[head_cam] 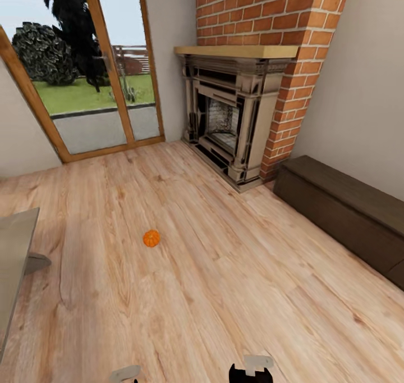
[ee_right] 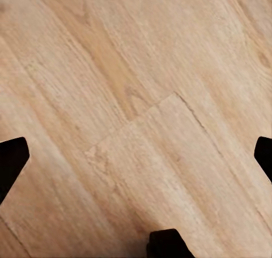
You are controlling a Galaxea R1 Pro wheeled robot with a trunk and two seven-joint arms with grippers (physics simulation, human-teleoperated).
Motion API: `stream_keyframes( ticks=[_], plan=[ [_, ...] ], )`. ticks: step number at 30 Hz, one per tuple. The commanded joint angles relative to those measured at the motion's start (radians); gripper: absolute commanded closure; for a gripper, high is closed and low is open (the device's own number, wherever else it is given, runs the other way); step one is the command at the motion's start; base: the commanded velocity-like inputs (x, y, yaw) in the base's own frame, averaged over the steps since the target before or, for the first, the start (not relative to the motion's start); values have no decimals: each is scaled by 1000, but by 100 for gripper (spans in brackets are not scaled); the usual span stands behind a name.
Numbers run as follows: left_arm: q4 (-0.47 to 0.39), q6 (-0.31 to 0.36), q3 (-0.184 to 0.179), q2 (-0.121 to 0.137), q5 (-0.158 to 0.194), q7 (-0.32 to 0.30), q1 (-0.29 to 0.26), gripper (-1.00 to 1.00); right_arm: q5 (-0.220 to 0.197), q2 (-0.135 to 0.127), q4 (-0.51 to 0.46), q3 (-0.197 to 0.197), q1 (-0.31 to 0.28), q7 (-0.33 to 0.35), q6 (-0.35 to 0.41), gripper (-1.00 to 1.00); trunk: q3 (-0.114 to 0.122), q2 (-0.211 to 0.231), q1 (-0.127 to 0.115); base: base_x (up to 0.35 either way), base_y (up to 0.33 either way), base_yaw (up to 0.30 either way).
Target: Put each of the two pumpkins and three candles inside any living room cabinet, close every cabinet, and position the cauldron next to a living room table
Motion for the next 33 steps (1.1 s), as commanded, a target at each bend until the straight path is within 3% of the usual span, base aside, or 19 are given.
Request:
stream_keyframes(
  ticks=[1,24,33],
  plan=[
    [1,-4,-9,0,9,4,-1,-100,-11,0,1,13,-1,-4,-6,-100,-1,0,1,279,26,285],
    [1,-3,-8,-1,9,4,-1,-100,-11,0,1,26,-1,-4,-6,-100,-1,0,1,30,2,286],
    [12,-4,-8,-1,8,4,-1,-100,-11,0,1,26,-1,-4,-6,-100,-1,0,1,286,0,286]
  ],
)
